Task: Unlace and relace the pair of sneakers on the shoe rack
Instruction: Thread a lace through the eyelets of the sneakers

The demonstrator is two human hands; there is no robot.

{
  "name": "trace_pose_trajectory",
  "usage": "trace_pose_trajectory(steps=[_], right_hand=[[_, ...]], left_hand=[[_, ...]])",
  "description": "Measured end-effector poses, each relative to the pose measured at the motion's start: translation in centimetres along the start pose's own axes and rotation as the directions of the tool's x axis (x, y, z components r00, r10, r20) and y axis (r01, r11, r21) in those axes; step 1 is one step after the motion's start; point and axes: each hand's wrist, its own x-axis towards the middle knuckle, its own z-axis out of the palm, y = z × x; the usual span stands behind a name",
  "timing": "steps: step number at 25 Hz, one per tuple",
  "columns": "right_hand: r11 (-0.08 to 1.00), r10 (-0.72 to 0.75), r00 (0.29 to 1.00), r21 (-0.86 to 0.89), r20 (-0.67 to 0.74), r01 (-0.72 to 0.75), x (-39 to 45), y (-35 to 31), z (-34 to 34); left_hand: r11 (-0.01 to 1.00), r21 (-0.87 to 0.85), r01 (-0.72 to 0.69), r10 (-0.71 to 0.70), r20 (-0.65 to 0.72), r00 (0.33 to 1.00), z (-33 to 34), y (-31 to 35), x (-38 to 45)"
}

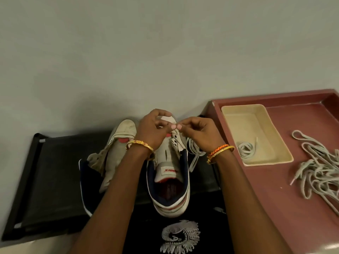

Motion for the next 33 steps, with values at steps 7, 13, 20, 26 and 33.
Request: trace_pose_trajectory(steps=[7, 13, 20, 26, 33], right_hand=[[0.935, 0.174, 0.973, -0.283, -0.154, -0.212, 1.7, 3.5, 1.0], [0.921, 0.133, 0.972, -0.337, -0.195, -0.193, 1.9, 4.0, 1.8], [0.894, 0.051, 0.986, -0.432, -0.161, -0.116, 2.3, 3.6, 2.2], [0.960, 0.266, 0.959, -0.059, -0.103, -0.273, 2.4, 4.0, 1.4], [0.912, 0.411, 0.907, -0.041, 0.087, -0.409, 2.8, 3.3, 1.5]], left_hand=[[0.725, 0.688, 0.035, -0.050, 0.002, 0.999, -0.1, -3.4, 2.7], [0.917, 0.352, 0.187, -0.221, 0.059, 0.973, 1.1, -4.6, 3.2], [0.944, 0.236, 0.229, -0.232, -0.013, 0.973, 1.9, -5.5, 3.2], [0.896, 0.438, 0.064, -0.067, -0.008, 0.998, 2.0, -4.7, 2.6], [0.850, 0.527, 0.003, -0.114, 0.179, 0.977, 1.1, -4.5, 3.0]])
